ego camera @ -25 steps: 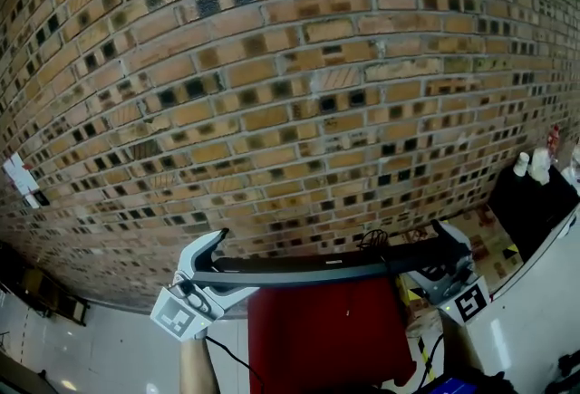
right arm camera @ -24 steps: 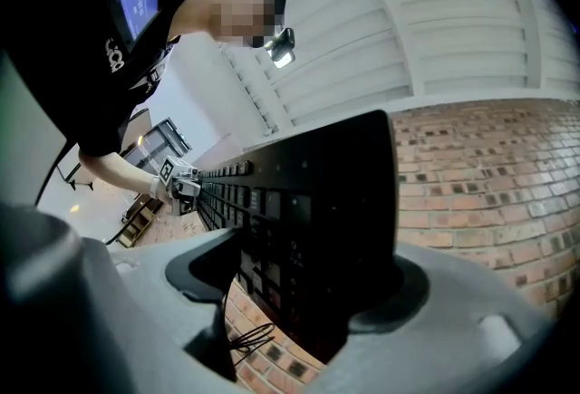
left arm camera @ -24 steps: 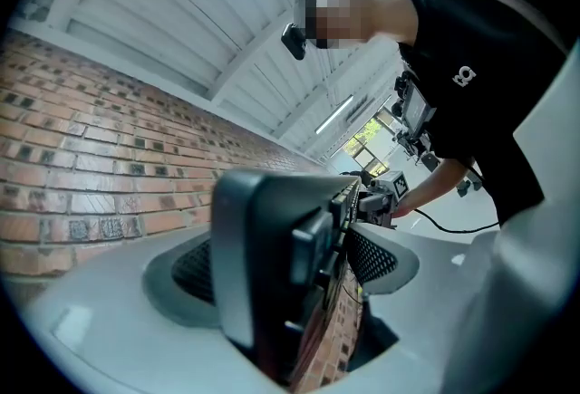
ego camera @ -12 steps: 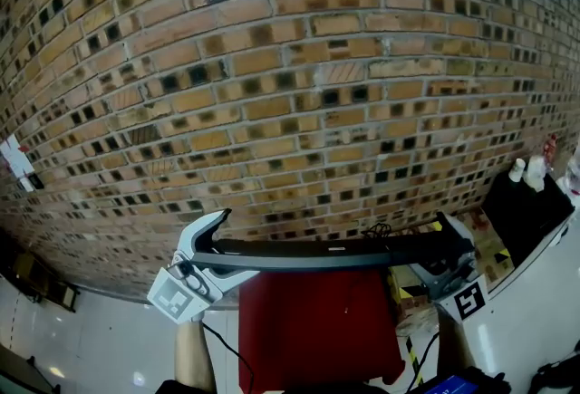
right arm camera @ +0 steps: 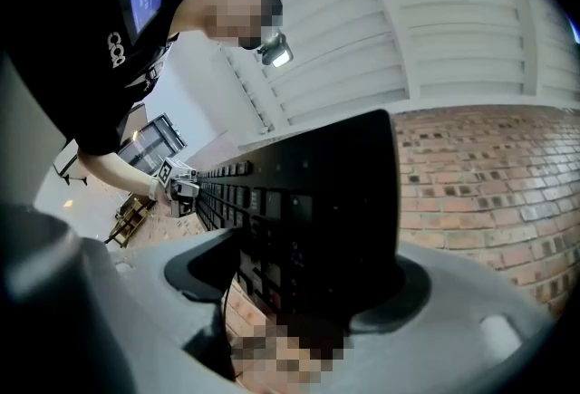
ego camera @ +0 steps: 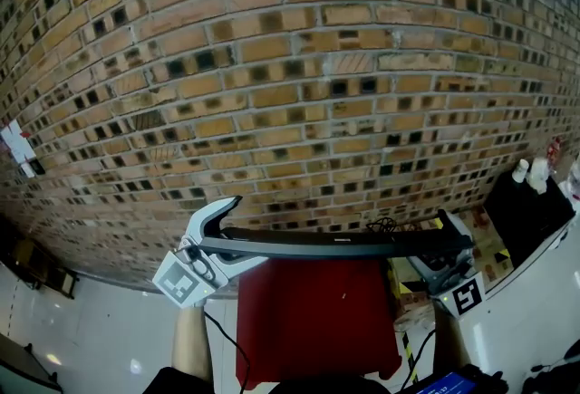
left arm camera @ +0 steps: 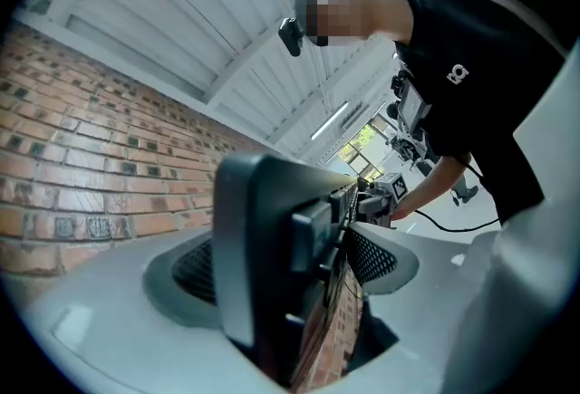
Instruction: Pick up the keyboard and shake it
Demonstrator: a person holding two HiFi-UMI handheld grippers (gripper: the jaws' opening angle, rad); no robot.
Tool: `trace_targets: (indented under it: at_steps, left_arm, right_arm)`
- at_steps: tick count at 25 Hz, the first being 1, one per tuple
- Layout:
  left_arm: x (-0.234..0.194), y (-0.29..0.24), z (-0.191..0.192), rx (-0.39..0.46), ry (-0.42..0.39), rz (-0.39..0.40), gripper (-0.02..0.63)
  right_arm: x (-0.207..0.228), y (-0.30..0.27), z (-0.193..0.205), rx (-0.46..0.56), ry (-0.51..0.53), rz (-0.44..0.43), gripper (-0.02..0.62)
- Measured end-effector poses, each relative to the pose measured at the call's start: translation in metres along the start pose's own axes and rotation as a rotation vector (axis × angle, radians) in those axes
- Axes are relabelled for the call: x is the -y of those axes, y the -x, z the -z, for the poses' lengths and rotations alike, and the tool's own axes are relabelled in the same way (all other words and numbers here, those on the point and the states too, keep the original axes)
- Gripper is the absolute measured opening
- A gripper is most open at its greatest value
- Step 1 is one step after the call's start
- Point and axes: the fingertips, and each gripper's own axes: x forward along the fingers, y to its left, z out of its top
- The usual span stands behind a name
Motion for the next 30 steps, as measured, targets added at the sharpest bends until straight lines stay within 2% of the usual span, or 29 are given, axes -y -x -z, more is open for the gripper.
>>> trace_targets:
  at_steps: [4,6,8,11,16,21,26,28,30]
  left_arm:
    - [0.003,0.003,0.004,0.018,0.022,-0.017,0.431]
    - [0.005,0.006,0.012,-0.001,0.018,-0.01,0.43]
    - [0.004,0.007,0.027,-0.03,0.044,-0.008,0.428]
    - [0.003,0.009,0.028,-0.01,0.091,-0.028,0.428]
    - [0.008,0.016,0.025,-0.008,0.045,-0.009,0.426]
    - [0.022,0.02,0.068,-0.078,0.112,-0.005,0.426]
    - [0.02,0.022,0.05,-0.014,0.137,-0.034,0.426]
    - [0.024,0.022,0.057,-0.026,0.128,-0.02,0.426]
    - [0.03,0.02,0.075,-0.051,0.152,-0.011,0.426]
  right_arm:
    - [-0.003,-0.002,0.002,-0.001,-0.001,-0.009,0.351]
    - [-0.005,-0.001,0.008,-0.01,-0.002,-0.014,0.353]
    - [-0.005,-0.004,0.02,-0.027,-0.016,-0.02,0.353]
    - [-0.01,-0.007,0.024,-0.037,-0.036,-0.022,0.356]
    - [-0.015,-0.004,0.015,-0.04,-0.009,-0.022,0.356]
    - [-0.022,0.001,0.05,-0.097,-0.061,-0.038,0.362]
    - [-0.025,0.001,0.036,-0.08,-0.038,-0.028,0.364]
    - [-0.027,0.005,0.046,-0.1,-0.046,-0.031,0.364]
    - [-0.029,0.01,0.064,-0.136,-0.077,-0.035,0.364]
